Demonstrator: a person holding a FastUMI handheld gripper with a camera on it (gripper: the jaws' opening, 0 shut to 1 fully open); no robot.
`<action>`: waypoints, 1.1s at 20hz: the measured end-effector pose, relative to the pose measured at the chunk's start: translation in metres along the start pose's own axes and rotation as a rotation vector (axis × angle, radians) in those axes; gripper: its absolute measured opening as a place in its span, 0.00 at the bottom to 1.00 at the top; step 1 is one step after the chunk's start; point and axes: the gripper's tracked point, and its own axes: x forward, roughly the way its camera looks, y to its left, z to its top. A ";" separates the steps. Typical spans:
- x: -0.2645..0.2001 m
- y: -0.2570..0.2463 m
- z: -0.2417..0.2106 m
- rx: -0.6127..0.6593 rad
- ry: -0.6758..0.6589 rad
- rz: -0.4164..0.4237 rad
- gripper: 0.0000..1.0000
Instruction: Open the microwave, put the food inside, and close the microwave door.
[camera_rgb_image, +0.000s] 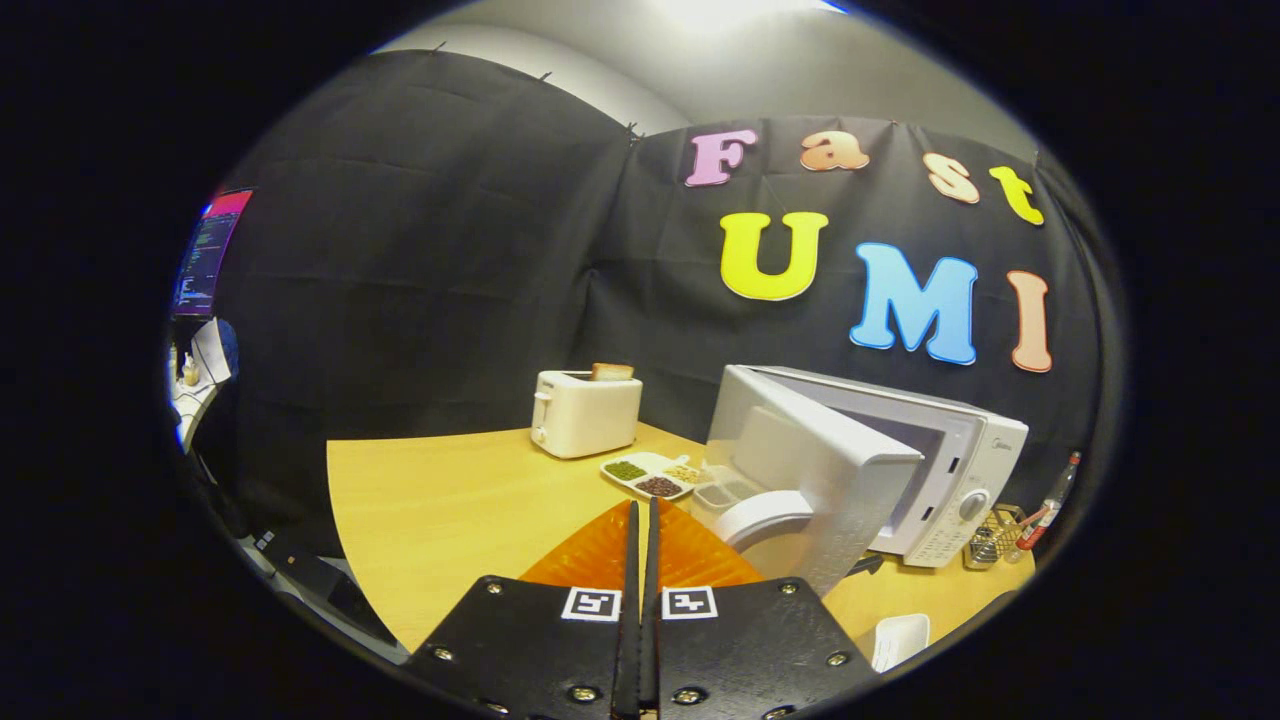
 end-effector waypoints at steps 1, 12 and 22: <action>0.000 -0.010 -0.002 0.005 0.002 -0.017 0.01; 0.013 -0.133 -0.029 0.189 0.045 -0.224 0.01; 0.043 -0.231 -0.046 0.216 0.017 -0.427 0.01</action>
